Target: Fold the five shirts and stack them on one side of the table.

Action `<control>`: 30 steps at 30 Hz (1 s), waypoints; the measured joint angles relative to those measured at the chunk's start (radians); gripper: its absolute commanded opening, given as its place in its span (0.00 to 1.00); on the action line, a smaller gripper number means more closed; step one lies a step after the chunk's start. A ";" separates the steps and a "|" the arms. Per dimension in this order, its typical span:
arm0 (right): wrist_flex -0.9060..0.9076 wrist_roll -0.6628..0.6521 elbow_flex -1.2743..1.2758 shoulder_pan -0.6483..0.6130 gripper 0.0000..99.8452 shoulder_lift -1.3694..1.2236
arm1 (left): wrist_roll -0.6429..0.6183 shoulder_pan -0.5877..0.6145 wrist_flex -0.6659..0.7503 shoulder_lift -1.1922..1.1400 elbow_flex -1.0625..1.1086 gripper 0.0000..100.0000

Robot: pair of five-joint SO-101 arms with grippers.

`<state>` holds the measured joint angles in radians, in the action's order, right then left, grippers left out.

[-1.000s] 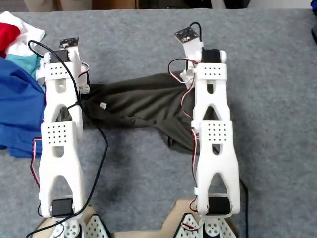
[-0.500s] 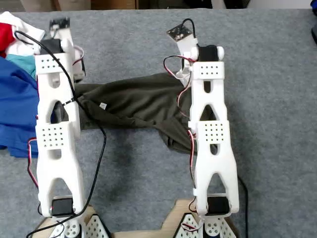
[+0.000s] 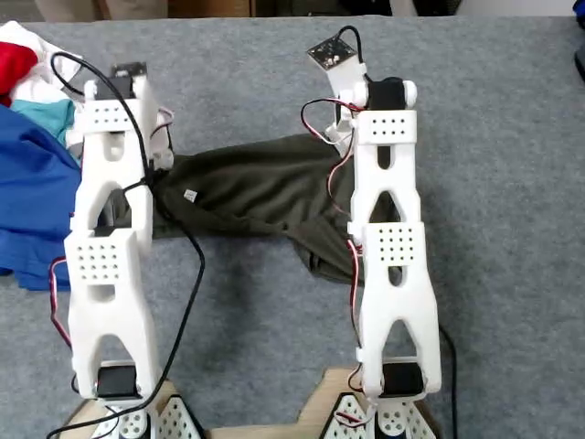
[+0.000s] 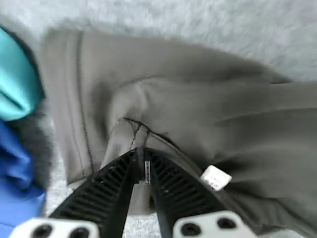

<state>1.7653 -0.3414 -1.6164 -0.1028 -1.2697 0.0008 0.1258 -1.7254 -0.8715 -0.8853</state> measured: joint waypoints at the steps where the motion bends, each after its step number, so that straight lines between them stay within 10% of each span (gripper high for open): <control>1: 0.000 0.000 0.000 0.000 0.01 0.000 | 0.000 0.000 0.003 -0.012 0.002 0.02; 30: -0.006 0.000 0.000 0.000 0.01 -0.003 | 0.112 0.049 -0.020 0.423 0.710 0.02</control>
<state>1.7591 -0.3414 -1.6164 -0.1028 -1.2727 0.1128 0.1749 -1.7453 -0.4480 -0.1749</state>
